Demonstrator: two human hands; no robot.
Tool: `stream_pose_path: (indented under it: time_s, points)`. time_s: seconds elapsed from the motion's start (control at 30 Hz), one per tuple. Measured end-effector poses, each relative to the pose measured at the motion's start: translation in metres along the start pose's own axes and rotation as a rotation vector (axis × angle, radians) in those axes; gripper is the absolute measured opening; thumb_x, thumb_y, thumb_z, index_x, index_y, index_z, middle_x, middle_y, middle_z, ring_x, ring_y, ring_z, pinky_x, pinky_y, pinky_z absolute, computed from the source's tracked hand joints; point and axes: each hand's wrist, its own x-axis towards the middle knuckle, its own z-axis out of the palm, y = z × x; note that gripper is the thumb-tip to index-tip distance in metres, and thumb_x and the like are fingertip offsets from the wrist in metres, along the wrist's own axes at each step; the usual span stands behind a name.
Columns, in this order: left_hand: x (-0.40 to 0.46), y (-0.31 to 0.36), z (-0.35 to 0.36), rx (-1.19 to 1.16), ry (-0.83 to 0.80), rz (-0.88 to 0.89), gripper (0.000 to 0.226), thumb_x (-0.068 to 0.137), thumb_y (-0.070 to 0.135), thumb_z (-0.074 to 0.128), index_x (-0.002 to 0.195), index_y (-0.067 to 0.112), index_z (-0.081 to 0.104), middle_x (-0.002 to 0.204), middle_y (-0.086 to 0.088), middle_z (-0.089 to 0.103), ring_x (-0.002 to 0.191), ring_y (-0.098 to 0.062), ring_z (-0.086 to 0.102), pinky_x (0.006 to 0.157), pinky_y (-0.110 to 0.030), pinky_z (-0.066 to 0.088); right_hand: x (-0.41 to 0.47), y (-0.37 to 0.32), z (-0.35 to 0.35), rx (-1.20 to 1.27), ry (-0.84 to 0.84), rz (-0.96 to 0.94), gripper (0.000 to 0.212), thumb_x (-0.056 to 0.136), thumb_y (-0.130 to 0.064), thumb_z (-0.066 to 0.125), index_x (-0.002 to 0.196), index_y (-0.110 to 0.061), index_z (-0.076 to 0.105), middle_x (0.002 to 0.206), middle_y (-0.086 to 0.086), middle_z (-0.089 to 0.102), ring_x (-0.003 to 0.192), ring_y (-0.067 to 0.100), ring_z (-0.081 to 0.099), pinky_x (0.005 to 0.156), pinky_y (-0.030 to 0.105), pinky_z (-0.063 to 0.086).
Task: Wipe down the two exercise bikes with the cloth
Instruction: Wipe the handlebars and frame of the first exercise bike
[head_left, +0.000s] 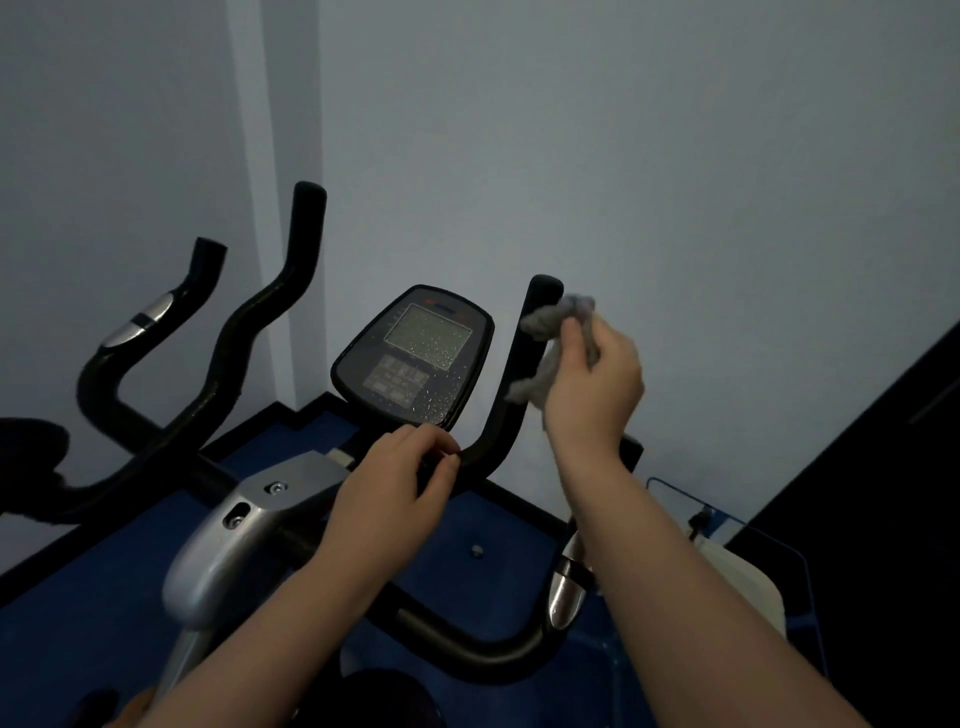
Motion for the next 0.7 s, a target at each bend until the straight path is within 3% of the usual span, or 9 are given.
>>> stream_pose_path:
  time_s: [0.07,0.17,0.23,0.27,0.33,0.4,0.47,0.57,0.7]
  points:
    - [-0.001,0.001,0.000,0.002,0.003,-0.007,0.007,0.092,0.028,0.056,0.095,0.029,0.061,0.086,0.014,0.056,0.088,-0.006,0.052,0.076,-0.034,0.047,-0.007,-0.004,0.005,-0.012,-0.034,-0.005,0.028,0.097,-0.026,0.050,0.114,-0.009,0.065,0.103,0.005,0.061,0.092,0.014,0.059,0.079,0.019,0.044]
    - [-0.001,0.000,0.000,-0.010,0.006,-0.009,0.008,0.092,0.029,0.055,0.096,0.029,0.061,0.087,0.016,0.056,0.089,-0.004,0.053,0.075,-0.032,0.048,-0.047,0.017,-0.001,-0.131,-0.156,0.013,0.031,0.096,-0.023,0.053,0.124,-0.012,0.062,0.098,0.003,0.054,0.082,0.008,0.053,0.066,0.005,0.035]
    - [-0.001,0.000,0.000,-0.004,0.008,-0.003,0.009,0.092,0.030,0.054,0.097,0.030,0.061,0.088,0.017,0.056,0.090,-0.002,0.052,0.075,-0.028,0.047,-0.043,0.018,-0.014,-0.206,-0.207,-0.047,0.026,0.094,-0.024,0.055,0.116,-0.015,0.066,0.100,0.003,0.055,0.088,0.013,0.057,0.073,0.011,0.041]
    - [-0.001,0.001,0.000,0.001,0.010,-0.005,0.009,0.092,0.031,0.054,0.097,0.030,0.061,0.088,0.017,0.056,0.090,-0.002,0.052,0.074,-0.027,0.045,-0.032,0.013,-0.019,-0.194,-0.195,-0.133,0.021,0.094,-0.024,0.055,0.110,-0.017,0.068,0.102,0.003,0.056,0.091,0.015,0.058,0.076,0.018,0.045]
    - [-0.002,0.000,0.000,0.002,0.020,-0.021,0.009,0.092,0.031,0.054,0.097,0.030,0.062,0.088,0.017,0.056,0.089,-0.002,0.052,0.071,-0.024,0.042,-0.006,-0.008,-0.020,-0.174,-0.183,-0.434,0.018,0.092,-0.023,0.056,0.105,-0.024,0.068,0.107,-0.001,0.056,0.093,0.009,0.056,0.076,0.018,0.047]
    - [-0.004,-0.001,0.000,0.000,0.028,-0.040,0.010,0.092,0.031,0.054,0.097,0.030,0.063,0.089,0.016,0.057,0.089,-0.003,0.052,0.070,-0.022,0.041,0.014,-0.023,-0.010,-0.474,-0.285,-0.733,0.017,0.091,-0.023,0.057,0.105,-0.026,0.067,0.117,-0.006,0.056,0.098,0.010,0.053,0.067,0.021,0.046]
    - [-0.005,-0.001,-0.001,-0.011,0.027,-0.049,0.010,0.092,0.030,0.054,0.096,0.029,0.063,0.088,0.015,0.058,0.088,-0.005,0.053,0.070,-0.024,0.042,0.024,-0.019,-0.001,-0.859,-0.351,-0.877,0.015,0.090,-0.018,0.058,0.103,-0.020,0.066,0.122,-0.005,0.055,0.098,0.019,0.052,0.058,0.027,0.041]
    - [-0.006,0.001,-0.005,-0.024,0.036,-0.061,0.011,0.093,0.026,0.054,0.095,0.025,0.065,0.089,0.011,0.060,0.088,-0.009,0.055,0.075,-0.033,0.047,0.006,0.001,0.004,-0.967,-0.410,-0.804,0.014,0.092,-0.016,0.055,0.102,-0.013,0.064,0.120,0.000,0.055,0.092,0.024,0.051,0.057,0.031,0.037]
    - [-0.014,0.003,-0.012,0.011,0.016,-0.075,0.015,0.094,0.021,0.054,0.103,0.021,0.066,0.097,0.005,0.063,0.095,-0.013,0.057,0.085,-0.037,0.048,-0.029,0.009,0.004,-0.616,-0.638,-0.512,0.023,0.096,-0.026,0.048,0.095,-0.018,0.070,0.106,-0.004,0.055,0.090,0.017,0.053,0.067,0.029,0.041]
